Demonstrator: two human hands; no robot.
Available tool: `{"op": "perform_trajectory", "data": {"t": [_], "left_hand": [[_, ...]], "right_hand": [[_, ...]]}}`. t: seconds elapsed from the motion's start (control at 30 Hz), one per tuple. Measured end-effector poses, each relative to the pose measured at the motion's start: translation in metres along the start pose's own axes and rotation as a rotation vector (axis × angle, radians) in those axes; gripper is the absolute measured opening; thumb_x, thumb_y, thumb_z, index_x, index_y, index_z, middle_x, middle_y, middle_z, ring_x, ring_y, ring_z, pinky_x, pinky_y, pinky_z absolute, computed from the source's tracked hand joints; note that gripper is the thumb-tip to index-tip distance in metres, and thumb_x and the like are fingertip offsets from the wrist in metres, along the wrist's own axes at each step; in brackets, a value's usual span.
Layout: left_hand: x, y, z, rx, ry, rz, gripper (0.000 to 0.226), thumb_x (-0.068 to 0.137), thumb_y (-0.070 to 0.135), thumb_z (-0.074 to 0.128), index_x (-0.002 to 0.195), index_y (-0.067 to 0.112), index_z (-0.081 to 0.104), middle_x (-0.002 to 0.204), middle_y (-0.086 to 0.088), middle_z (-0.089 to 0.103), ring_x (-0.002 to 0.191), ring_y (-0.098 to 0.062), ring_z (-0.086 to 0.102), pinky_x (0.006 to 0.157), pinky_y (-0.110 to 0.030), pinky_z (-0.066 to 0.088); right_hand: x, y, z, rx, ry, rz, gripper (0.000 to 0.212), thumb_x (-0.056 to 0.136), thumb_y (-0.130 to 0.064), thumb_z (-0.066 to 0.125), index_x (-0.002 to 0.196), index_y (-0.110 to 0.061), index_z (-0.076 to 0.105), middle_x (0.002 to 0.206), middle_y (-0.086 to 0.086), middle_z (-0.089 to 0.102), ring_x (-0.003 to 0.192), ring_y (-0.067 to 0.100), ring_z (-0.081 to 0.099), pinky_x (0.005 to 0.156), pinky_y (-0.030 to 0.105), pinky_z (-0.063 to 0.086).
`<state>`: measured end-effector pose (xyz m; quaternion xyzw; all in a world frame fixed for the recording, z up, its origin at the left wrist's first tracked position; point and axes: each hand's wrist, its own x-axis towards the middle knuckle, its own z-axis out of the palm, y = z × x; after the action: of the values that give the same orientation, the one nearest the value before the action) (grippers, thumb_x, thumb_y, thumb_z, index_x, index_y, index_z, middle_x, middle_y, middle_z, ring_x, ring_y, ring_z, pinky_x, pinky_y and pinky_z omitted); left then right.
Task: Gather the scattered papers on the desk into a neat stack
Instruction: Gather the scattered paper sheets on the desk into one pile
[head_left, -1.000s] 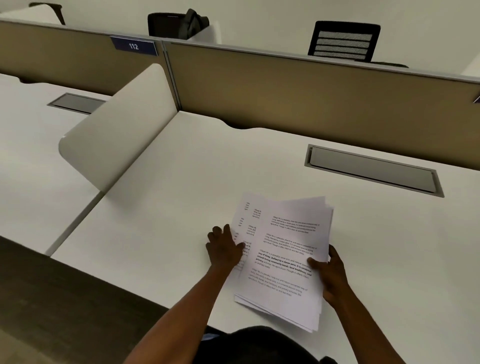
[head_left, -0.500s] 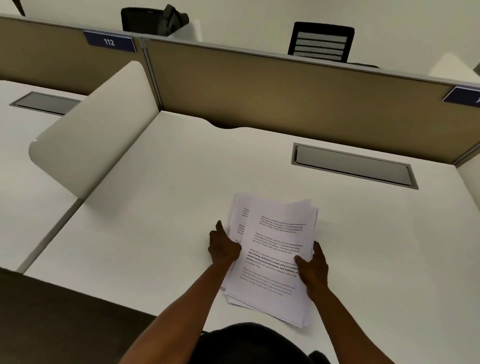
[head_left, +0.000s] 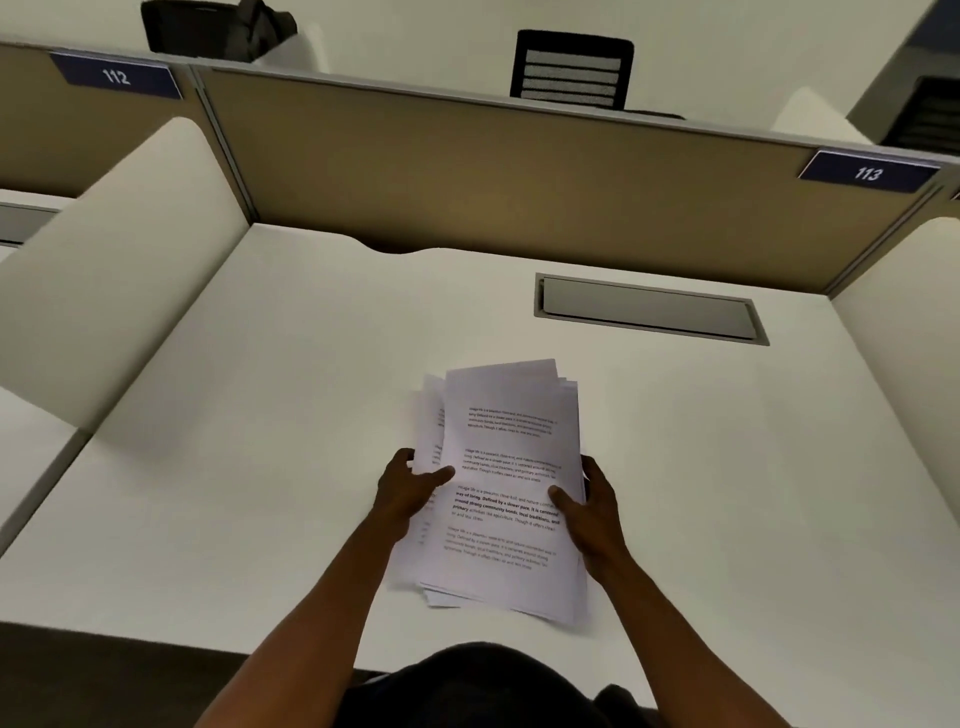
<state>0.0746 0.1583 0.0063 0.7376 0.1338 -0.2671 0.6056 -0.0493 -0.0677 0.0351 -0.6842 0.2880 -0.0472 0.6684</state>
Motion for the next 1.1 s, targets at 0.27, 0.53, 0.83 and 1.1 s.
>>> {"op": "perform_trajectory", "data": {"t": [0.27, 0.53, 0.83, 1.1], "left_hand": [[-0.003, 0.014, -0.007, -0.209, -0.341, 0.042, 0.056, 0.073, 0.008, 0.086, 0.125, 0.015, 0.064, 0.121, -0.014, 0.072, 0.106, -0.033, 0.072, 0.088, -0.05, 0.06], [-0.026, 0.035, 0.001, -0.336, -0.616, 0.109, 0.053, 0.089, 0.012, 0.072, 0.139, 0.017, 0.054, 0.135, -0.015, 0.064, 0.122, -0.038, 0.062, 0.094, -0.049, 0.056], [-0.065, 0.051, 0.066, -0.441, -0.928, 0.031, 0.041, 0.098, 0.009, 0.059, 0.138, 0.017, 0.057, 0.139, -0.013, 0.061, 0.125, -0.031, 0.06, 0.105, -0.045, 0.051], [-0.076, 0.048, 0.087, -0.466, -0.854, -0.018, 0.044, 0.099, 0.01, 0.058, 0.142, 0.009, 0.051, 0.137, -0.014, 0.062, 0.125, -0.034, 0.059, 0.108, -0.05, 0.048]], "right_hand": [[-0.001, 0.002, -0.003, 0.127, -0.042, 0.034, 0.045, 0.087, -0.006, 0.07, 0.124, -0.03, 0.058, 0.12, 0.005, 0.068, 0.103, 0.029, 0.069, 0.083, 0.051, 0.059], [0.001, -0.005, -0.025, 0.318, -0.086, 0.136, 0.048, 0.085, -0.009, 0.071, 0.129, -0.021, 0.058, 0.124, 0.01, 0.069, 0.108, 0.03, 0.068, 0.085, 0.047, 0.059], [-0.012, 0.0, -0.076, 0.679, -0.273, 0.452, 0.052, 0.096, -0.026, 0.056, 0.145, -0.012, 0.046, 0.147, 0.024, 0.047, 0.136, 0.043, 0.044, 0.114, 0.063, 0.029], [-0.015, 0.008, -0.085, 0.791, -0.226, 0.501, 0.054, 0.096, -0.034, 0.055, 0.142, -0.006, 0.049, 0.143, 0.024, 0.051, 0.134, 0.043, 0.046, 0.108, 0.06, 0.039]]}}
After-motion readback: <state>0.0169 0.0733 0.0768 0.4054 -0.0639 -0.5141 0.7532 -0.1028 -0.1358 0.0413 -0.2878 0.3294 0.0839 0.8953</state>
